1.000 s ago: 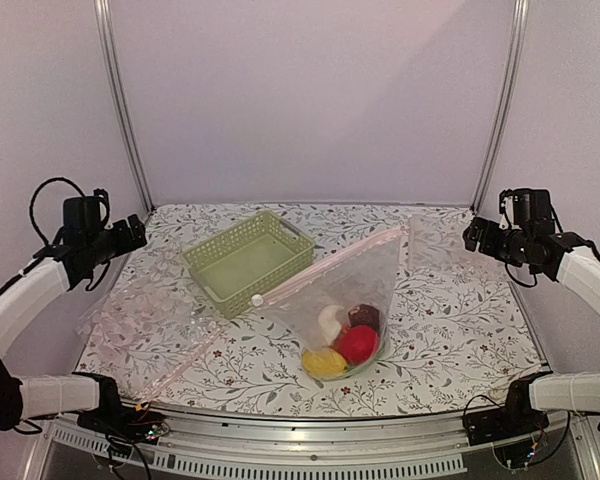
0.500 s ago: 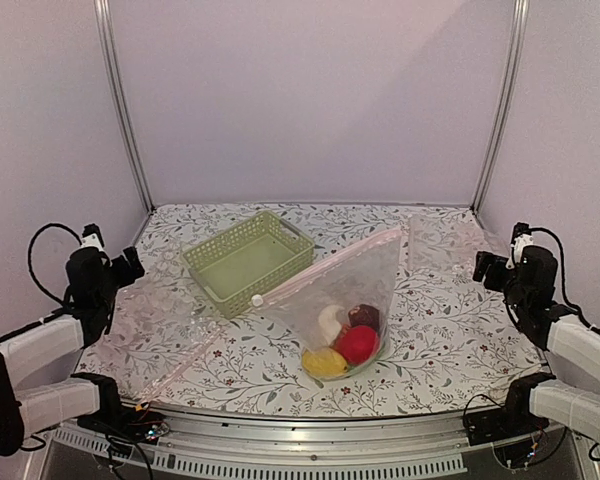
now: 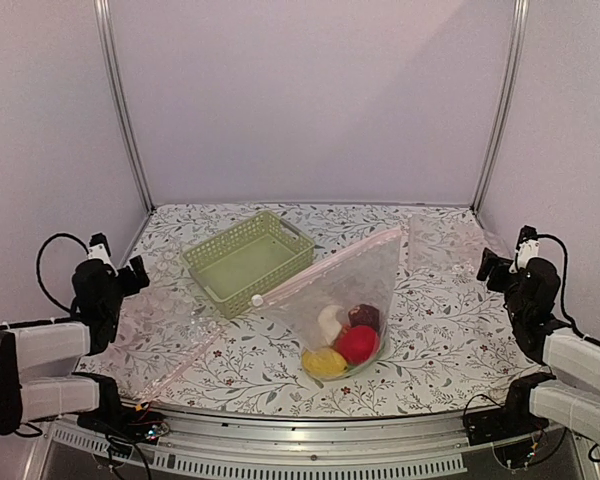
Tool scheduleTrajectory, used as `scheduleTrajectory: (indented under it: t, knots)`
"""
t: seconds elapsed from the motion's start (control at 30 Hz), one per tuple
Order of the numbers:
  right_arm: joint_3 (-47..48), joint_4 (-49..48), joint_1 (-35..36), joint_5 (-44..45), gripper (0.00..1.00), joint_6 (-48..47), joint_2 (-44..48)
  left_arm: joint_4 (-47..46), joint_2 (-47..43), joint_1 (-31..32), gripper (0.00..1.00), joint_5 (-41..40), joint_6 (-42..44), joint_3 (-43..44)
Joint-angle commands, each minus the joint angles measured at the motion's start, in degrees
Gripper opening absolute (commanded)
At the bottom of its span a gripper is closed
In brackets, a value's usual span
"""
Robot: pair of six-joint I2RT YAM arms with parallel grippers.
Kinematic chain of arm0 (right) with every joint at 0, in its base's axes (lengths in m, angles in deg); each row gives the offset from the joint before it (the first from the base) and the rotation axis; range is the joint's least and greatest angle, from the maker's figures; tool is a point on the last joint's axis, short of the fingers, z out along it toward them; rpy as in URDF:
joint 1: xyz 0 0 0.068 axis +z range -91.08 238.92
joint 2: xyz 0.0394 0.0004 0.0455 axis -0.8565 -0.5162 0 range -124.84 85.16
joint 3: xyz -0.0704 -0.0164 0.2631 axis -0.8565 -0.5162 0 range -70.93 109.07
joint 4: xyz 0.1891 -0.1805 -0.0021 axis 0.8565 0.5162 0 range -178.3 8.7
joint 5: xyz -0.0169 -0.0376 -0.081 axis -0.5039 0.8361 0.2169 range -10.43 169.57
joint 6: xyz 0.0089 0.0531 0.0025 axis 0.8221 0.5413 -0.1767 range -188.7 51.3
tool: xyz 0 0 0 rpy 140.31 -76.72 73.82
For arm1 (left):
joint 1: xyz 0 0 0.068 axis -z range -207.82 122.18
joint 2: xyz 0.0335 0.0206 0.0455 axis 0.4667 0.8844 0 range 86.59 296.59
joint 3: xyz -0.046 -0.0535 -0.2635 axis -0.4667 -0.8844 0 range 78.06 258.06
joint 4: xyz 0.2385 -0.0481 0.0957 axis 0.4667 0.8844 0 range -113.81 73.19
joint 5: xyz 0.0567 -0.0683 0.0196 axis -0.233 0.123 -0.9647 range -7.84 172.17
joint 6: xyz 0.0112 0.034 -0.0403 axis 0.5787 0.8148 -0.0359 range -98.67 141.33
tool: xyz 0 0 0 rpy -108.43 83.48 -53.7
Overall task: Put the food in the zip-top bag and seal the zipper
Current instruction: Reset both arms
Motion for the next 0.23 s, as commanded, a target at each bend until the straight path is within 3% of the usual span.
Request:
scheduleTrajectory:
  t: [0.0,0.2]
  knots:
    - [-1.10,-2.28,-0.37,-0.20,0.99,-1.27,0.99,-1.37,2.47,-0.07,1.00,1.02,1.12,1.72]
    - [-0.96,-2.47,-0.46,-0.11,0.99,-1.58,0.18,-0.92,2.05,-0.07,1.00,0.90,0.92,1.66]
